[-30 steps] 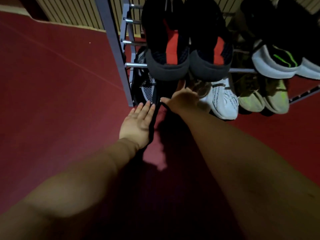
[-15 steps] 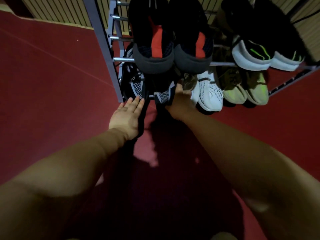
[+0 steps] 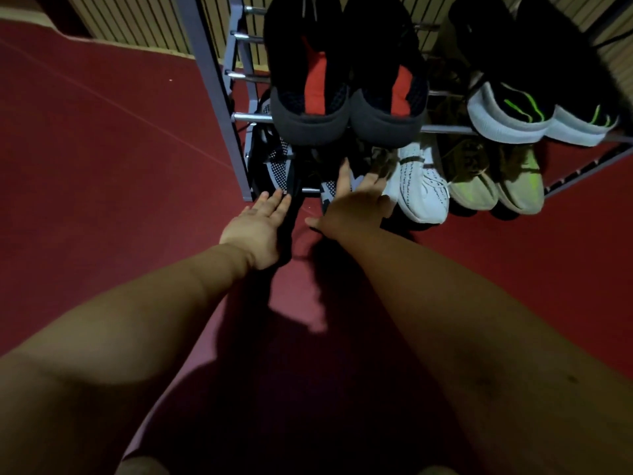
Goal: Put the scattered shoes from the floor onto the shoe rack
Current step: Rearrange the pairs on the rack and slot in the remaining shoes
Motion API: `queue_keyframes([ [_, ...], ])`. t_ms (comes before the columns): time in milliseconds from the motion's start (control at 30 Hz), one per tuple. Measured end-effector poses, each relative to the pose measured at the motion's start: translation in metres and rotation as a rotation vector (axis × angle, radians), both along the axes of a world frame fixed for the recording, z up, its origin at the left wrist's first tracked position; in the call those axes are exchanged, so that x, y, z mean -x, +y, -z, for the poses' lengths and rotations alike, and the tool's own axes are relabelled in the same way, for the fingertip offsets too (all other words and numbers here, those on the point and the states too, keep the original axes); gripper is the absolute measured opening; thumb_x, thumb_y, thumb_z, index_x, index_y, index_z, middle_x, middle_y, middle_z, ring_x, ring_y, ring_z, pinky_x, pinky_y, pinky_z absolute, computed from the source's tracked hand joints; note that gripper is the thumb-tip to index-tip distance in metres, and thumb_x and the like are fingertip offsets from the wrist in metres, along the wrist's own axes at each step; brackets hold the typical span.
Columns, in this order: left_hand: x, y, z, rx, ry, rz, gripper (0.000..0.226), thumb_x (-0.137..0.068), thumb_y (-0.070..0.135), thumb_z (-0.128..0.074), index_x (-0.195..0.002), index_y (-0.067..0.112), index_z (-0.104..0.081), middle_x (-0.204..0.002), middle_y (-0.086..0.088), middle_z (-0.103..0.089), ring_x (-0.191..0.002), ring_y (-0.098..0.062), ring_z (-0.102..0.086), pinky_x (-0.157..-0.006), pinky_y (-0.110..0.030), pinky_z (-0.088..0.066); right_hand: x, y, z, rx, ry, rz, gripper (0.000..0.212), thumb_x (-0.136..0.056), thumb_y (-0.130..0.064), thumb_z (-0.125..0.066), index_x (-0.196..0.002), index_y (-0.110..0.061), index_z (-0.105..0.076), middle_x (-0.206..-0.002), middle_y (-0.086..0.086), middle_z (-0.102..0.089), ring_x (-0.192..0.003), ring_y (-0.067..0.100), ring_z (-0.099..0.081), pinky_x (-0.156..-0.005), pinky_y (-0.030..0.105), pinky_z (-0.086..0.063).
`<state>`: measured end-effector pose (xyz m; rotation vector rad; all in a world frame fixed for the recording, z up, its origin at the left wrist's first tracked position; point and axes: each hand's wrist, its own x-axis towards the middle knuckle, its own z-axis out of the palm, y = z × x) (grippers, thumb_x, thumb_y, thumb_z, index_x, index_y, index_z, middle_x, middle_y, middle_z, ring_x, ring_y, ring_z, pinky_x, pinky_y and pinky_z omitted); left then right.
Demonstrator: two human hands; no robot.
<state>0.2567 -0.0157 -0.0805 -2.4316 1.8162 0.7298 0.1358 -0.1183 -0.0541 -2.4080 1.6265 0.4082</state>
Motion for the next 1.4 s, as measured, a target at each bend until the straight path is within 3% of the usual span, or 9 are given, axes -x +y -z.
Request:
queue_keyframes([
  [133, -0.003, 0.0, 0.003, 0.005, 0.039, -0.007, 0.093, -0.086, 0.026, -0.061, -0.151, 0.021, 0.007, -0.158, 0.003, 0.012, -0.146, -0.016, 0.009, -0.119, -0.033, -0.005, 0.006, -0.004, 0.011, 0.039, -0.085, 0.008, 0.092, -0.086, -0.049, -0.055, -0.149, -0.027, 0.008, -0.151, 0.021, -0.007, -0.137, 0.039, -0.014, -0.103, 0.049, -0.026],
  [333, -0.002, 0.004, 0.007, 0.057, 0.076, 0.003, 0.097, -0.085, 0.025, -0.062, -0.15, 0.018, 0.009, -0.158, 0.003, 0.012, -0.145, -0.016, 0.011, -0.119, -0.031, -0.007, 0.05, -0.003, -0.001, 0.012, -0.338, -0.121, 0.113, -0.063, -0.048, -0.073, -0.15, -0.027, -0.004, -0.143, 0.02, -0.022, -0.128, 0.039, -0.03, -0.104, 0.046, -0.029],
  [600, -0.01, 0.013, 0.005, 0.381, 0.238, -0.158, 0.061, -0.099, 0.018, -0.042, -0.152, 0.016, -0.011, -0.155, -0.011, -0.022, -0.141, -0.025, -0.025, -0.112, -0.027, -0.02, 0.145, 0.013, 0.018, -0.032, -0.395, -0.446, 0.098, -0.056, -0.058, -0.053, -0.141, -0.028, -0.014, -0.141, 0.03, -0.029, -0.127, 0.047, -0.035, -0.103, 0.054, -0.036],
  [733, -0.01, 0.015, 0.0, 0.505, 0.201, -0.133, 0.054, -0.099, 0.016, -0.042, -0.149, 0.009, -0.023, -0.152, -0.014, -0.028, -0.139, -0.029, -0.028, -0.111, -0.028, -0.021, 0.157, 0.01, 0.016, -0.121, -0.202, -0.793, 0.103, -0.054, -0.047, -0.067, -0.142, -0.026, -0.018, -0.141, 0.031, -0.033, -0.128, 0.048, -0.037, -0.103, 0.052, -0.033],
  [867, -0.012, 0.021, 0.005, 0.406, 0.186, -0.246, 0.06, -0.097, 0.026, -0.046, -0.15, 0.012, -0.02, -0.153, -0.014, -0.022, -0.14, -0.031, -0.023, -0.115, -0.033, -0.02, 0.128, 0.009, 0.009, -0.188, 0.07, -1.067, 0.113, -0.063, -0.035, -0.078, -0.149, -0.038, -0.006, -0.156, 0.019, -0.004, -0.143, 0.038, -0.008, -0.113, 0.047, -0.013],
  [967, -0.008, 0.025, 0.008, 0.309, 0.18, -0.388, 0.067, -0.096, 0.032, -0.047, -0.151, 0.014, -0.013, -0.155, -0.015, -0.013, -0.143, -0.03, -0.013, -0.116, -0.031, -0.012, 0.098, 0.01, 0.007, -0.065, 0.028, -1.193, 0.102, -0.068, -0.024, -0.076, -0.149, -0.031, -0.015, -0.158, 0.016, -0.004, -0.145, 0.037, -0.007, -0.113, 0.048, -0.009],
  [1100, -0.006, 0.026, 0.008, 0.182, 0.201, -0.513, 0.075, -0.095, 0.039, -0.048, -0.152, 0.017, -0.005, -0.157, -0.014, -0.005, -0.144, -0.031, -0.008, -0.117, -0.032, -0.01, 0.086, 0.014, 0.008, 0.061, -0.084, -1.025, 0.073, -0.084, -0.009, -0.045, -0.149, -0.029, -0.02, -0.158, 0.014, -0.009, -0.145, 0.035, -0.005, -0.115, 0.053, -0.007],
  [1200, -0.003, 0.018, 0.004, 0.118, 0.224, -0.552, 0.082, -0.092, 0.042, -0.052, -0.152, 0.023, 0.001, -0.158, -0.012, -0.001, -0.144, -0.032, -0.008, -0.118, -0.034, -0.013, 0.099, 0.009, 0.008, 0.008, -0.002, -0.818, 0.079, -0.088, -0.019, -0.048, -0.15, -0.033, -0.001, -0.159, 0.009, 0.01, -0.145, 0.028, 0.014, -0.115, 0.045, 0.009],
  [1400, 0.01, -0.026, -0.005, 0.007, 0.308, -0.623, 0.094, -0.087, 0.05, -0.057, -0.146, 0.04, 0.016, -0.158, -0.012, 0.004, -0.142, -0.038, -0.015, -0.116, -0.044, -0.02, 0.128, 0.004, 0.008, 0.034, -0.09, -0.615, 0.083, -0.084, -0.025, -0.057, -0.15, -0.031, -0.007, -0.159, 0.009, 0.0, -0.146, 0.029, 0.003, -0.115, 0.046, 0.002],
])
